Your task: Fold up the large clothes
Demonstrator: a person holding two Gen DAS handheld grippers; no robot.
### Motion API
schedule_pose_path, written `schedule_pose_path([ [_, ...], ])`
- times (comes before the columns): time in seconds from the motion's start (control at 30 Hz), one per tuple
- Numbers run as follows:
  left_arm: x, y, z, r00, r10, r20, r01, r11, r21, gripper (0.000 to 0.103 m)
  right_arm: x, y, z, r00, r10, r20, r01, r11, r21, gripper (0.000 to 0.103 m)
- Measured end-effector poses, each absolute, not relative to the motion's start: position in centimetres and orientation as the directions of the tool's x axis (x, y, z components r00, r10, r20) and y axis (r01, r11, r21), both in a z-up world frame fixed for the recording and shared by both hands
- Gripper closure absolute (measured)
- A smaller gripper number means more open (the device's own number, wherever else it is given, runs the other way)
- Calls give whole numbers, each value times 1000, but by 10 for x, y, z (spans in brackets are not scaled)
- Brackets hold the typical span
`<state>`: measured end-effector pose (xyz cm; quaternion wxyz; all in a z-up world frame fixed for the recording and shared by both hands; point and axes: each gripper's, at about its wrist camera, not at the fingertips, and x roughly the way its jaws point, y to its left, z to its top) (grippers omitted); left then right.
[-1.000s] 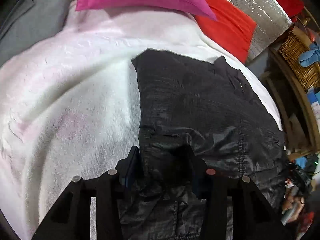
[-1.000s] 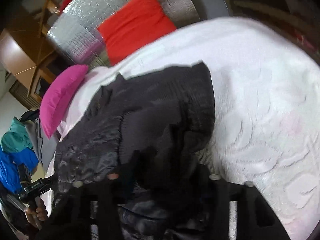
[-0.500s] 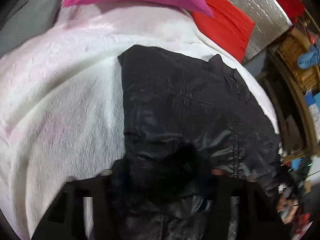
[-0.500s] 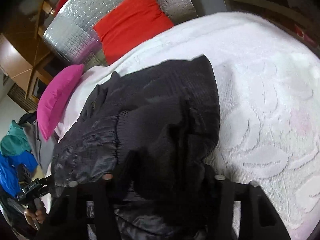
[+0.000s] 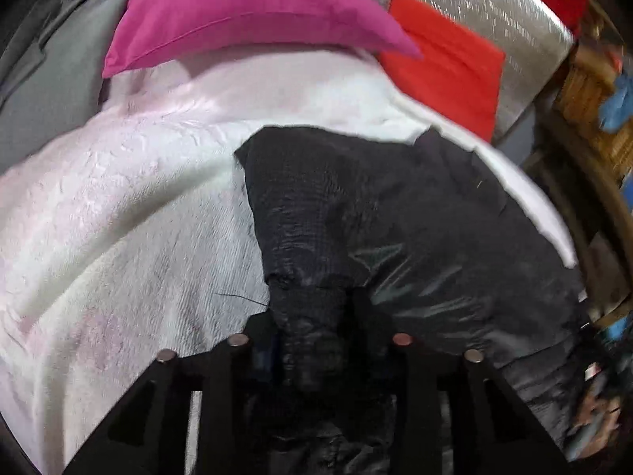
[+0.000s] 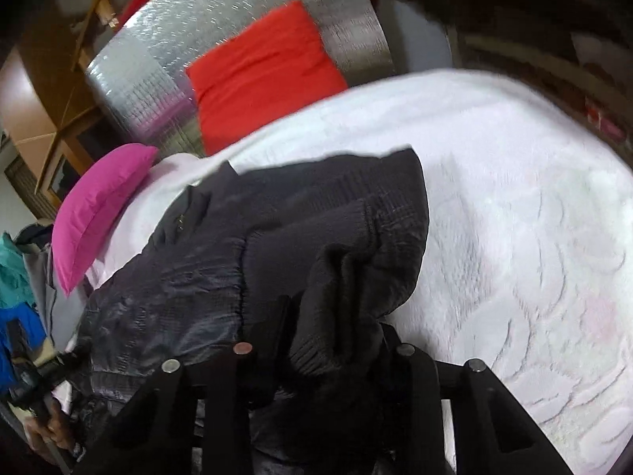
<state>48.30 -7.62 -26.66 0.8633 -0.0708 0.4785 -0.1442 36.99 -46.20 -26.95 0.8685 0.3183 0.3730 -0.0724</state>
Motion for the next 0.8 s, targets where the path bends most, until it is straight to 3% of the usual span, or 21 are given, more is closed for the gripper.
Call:
schedule_pose_path([
  [0.1,473,-78,-263,472,-306,-826,184,951,-247,50,356,-468,-263,689,154,-709,381,755,534,43],
  [0.4,395,-43,-232,547,-257,-796,224,962,-157,44,260,-463,-227,733,165,-660,337,755,563,38],
  [0.63,317,-8,-227,594,-164,-788,243,970,-18,43,181,-452,-223,747,162,-645,346,734,584,35],
  [0.8,272,6,-231,596,-152,-789,244,970,-2,39,138,-448,-236,735,196,-649,349,711,610,35],
])
